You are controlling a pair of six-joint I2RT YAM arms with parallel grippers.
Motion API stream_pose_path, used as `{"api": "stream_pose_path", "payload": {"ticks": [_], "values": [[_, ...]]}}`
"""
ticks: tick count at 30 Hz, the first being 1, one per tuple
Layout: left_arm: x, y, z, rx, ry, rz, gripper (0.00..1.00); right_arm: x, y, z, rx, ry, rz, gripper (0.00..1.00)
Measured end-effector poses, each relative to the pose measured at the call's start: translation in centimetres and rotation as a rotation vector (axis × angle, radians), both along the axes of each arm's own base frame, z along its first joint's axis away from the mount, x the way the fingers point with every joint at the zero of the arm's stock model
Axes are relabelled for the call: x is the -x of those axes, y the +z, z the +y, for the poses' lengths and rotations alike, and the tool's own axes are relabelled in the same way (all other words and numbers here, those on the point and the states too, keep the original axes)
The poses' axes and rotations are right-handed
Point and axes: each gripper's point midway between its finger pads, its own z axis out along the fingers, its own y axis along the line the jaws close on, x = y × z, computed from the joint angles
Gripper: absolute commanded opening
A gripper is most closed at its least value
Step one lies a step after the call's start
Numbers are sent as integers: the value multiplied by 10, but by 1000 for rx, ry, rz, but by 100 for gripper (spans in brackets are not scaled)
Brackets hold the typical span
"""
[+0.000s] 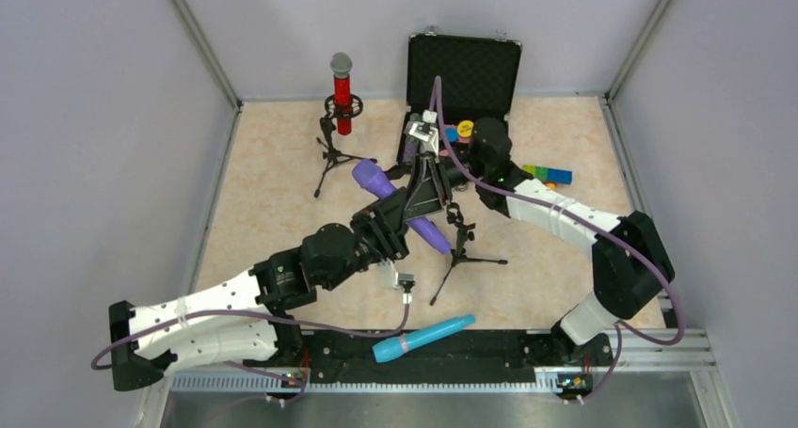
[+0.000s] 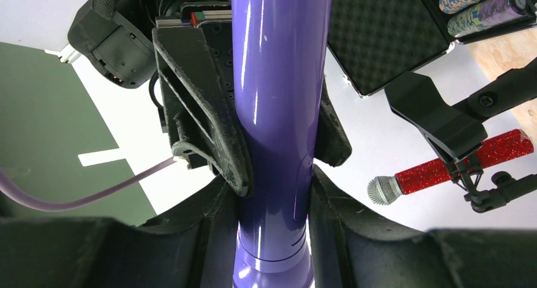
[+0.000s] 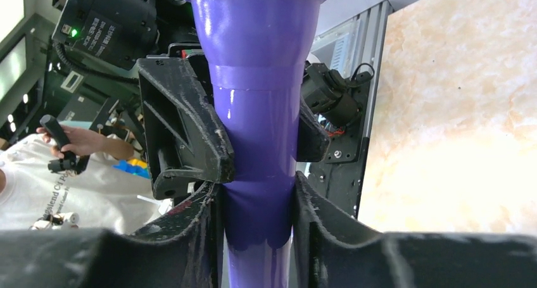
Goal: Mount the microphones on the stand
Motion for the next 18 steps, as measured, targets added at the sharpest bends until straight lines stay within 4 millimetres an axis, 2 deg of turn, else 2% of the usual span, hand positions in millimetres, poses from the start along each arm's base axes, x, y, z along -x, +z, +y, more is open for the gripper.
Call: {"api": "stream_pose_path", "payload": {"ticks": [1, 4, 5, 10, 11, 12, 18], "values": [[0, 1, 0, 2, 1, -2, 0, 0, 1, 0, -4, 0, 0, 0], [0, 3, 1, 3, 3, -6, 2, 0, 3, 1, -15, 5, -4, 0], [0, 3, 1, 2, 4, -6, 9, 0, 3, 1, -16, 5, -1, 0], [-1, 2, 1, -2, 7, -5, 55, -1, 2, 1, -20, 10, 3, 0], [-1, 2, 1, -3, 7, -5, 85, -1, 2, 1, -21, 12, 2, 0], [-1, 2, 1, -5, 6, -7, 97, 0, 3, 1, -21, 15, 5, 0], [0, 2, 1, -11, 4, -9, 99, 4, 5, 1, -31, 33, -6, 0]]}}
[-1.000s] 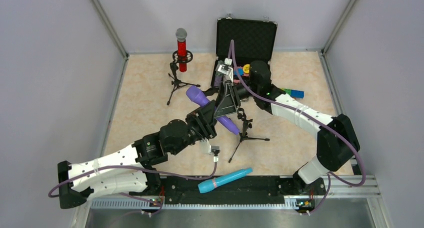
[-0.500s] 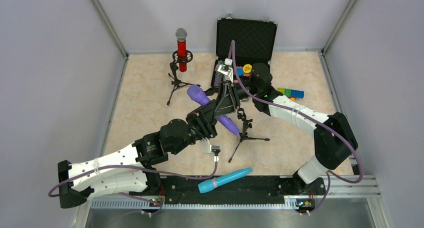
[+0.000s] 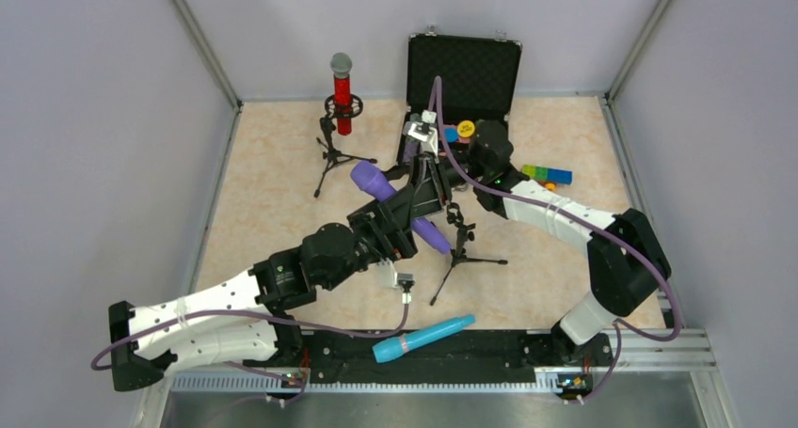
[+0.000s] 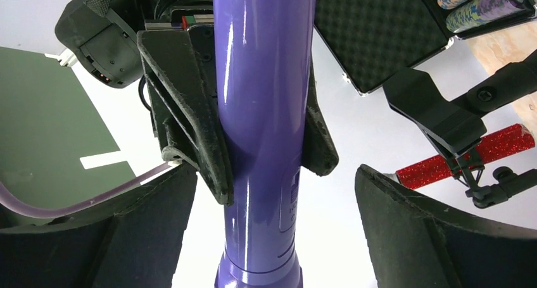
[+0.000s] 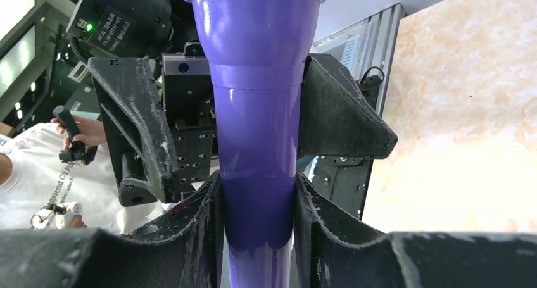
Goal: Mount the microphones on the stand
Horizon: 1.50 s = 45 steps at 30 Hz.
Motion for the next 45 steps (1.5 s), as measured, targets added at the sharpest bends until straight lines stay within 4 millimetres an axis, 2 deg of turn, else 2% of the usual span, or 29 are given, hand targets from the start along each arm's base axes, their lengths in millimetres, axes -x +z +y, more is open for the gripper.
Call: {"api": "stream_pose_path", "payload": {"ticks": [7, 11, 16, 21, 23, 25, 29, 32, 39, 45], "values": [[0, -1, 3, -10, 6, 3, 99, -2, 1, 1, -6, -11, -5, 0], [1, -2, 7, -11, 13, 1, 99, -12, -1, 3, -7, -63, -6, 0], [3, -2, 14, -5, 20, -3, 99, -45, -15, -2, 46, -219, 17, 0], [4, -5, 18, 1, 24, -6, 99, -83, -23, -18, 108, -440, -9, 0], [4, -8, 19, -2, 28, -6, 99, -90, -17, -26, 111, -515, -48, 0], [3, -11, 20, -5, 32, -4, 99, -93, -1, -33, 87, -581, -114, 0], [0, -20, 24, 13, 65, 26, 99, -88, 32, -49, 14, -684, -251, 0], [-4, -24, 28, 62, 110, 65, 99, -83, 47, -61, -31, -758, -334, 0], [-21, -37, 46, 302, 317, 238, 99, -90, 52, -83, -54, -922, -435, 0], [-39, -41, 64, 646, 506, 446, 99, -91, 56, -92, -70, -978, -488, 0]]}}
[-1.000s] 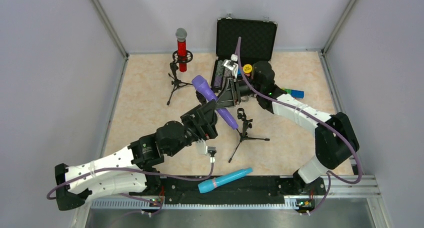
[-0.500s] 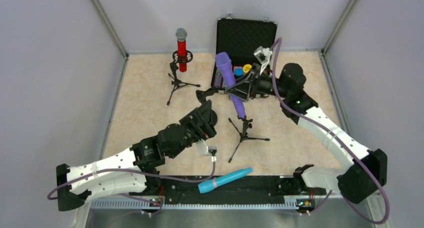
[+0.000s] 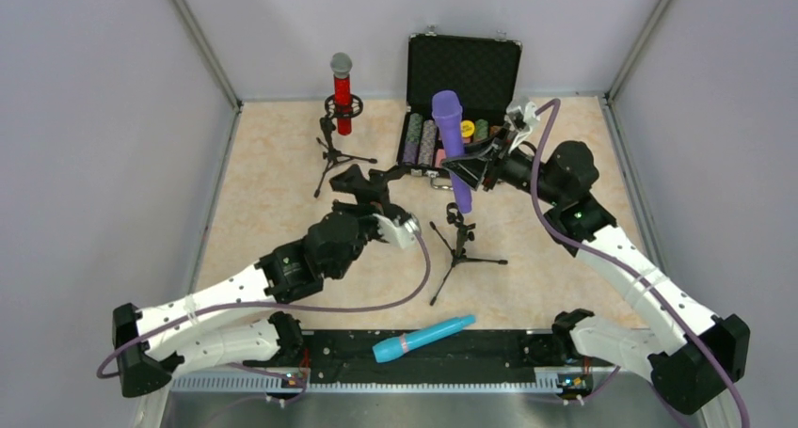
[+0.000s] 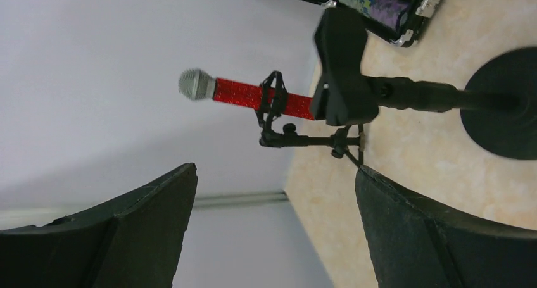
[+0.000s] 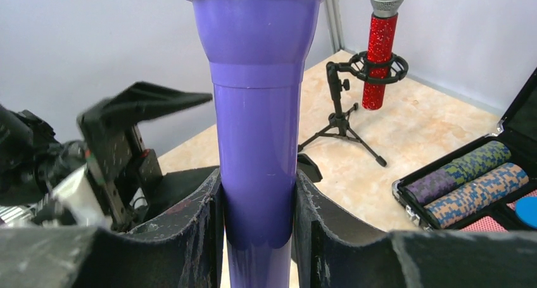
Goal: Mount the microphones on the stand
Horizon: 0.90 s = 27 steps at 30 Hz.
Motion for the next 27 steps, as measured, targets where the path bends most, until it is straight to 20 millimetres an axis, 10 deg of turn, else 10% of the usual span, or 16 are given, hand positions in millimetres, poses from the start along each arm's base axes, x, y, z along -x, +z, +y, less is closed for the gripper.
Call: {"api": "stream_pose_path", "payload": {"ticks": [12, 27], "values": [[-32, 31, 42, 839, 261, 254, 99, -2, 2, -2, 3, -14, -16, 0], [-42, 20, 22, 1302, 87, 795, 90, -2, -3, 1, 12, 2, -5, 0]]}}
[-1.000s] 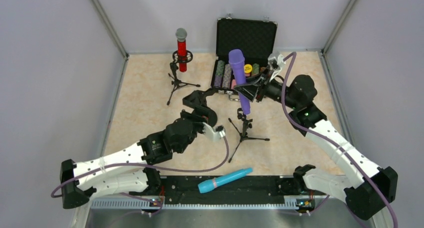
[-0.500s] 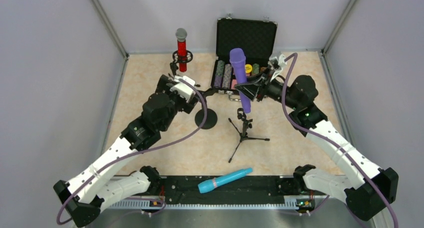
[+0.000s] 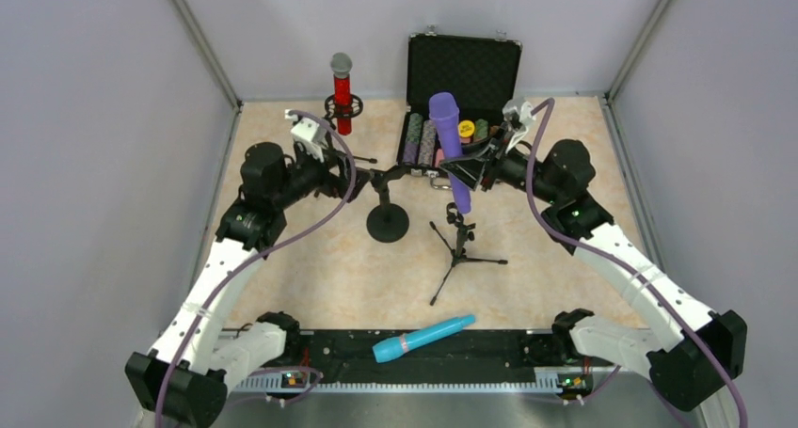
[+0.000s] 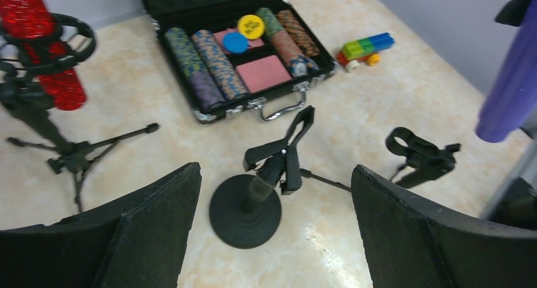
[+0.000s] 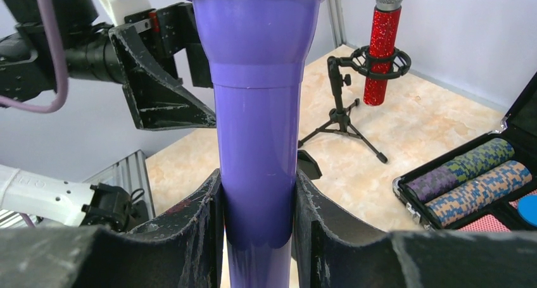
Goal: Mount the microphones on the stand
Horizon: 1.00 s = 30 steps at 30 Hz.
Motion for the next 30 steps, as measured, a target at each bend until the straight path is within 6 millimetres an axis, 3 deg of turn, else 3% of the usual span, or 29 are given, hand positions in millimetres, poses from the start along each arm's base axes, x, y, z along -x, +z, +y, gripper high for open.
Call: {"api": "stream_pose_path", "payload": {"ticks": [3, 7, 13, 19, 23, 30], "values": [[1, 3, -10, 81, -105, 35, 91, 0, -2, 1, 3, 7, 4, 0], [5, 21, -19, 160, -195, -24, 94, 0, -2, 3, -8, 17, -15, 0], [20, 71, -31, 236, -340, -237, 94, -4, -2, 9, -41, 40, -43, 0], [38, 97, -40, 285, -463, -360, 91, -10, 5, 18, -116, 77, -56, 0], [44, 103, -47, 336, -528, -366, 90, -14, 15, 26, -196, 116, -58, 0], [53, 88, -80, 404, -648, -276, 90, -18, 25, 40, -278, 176, -42, 0]]}}
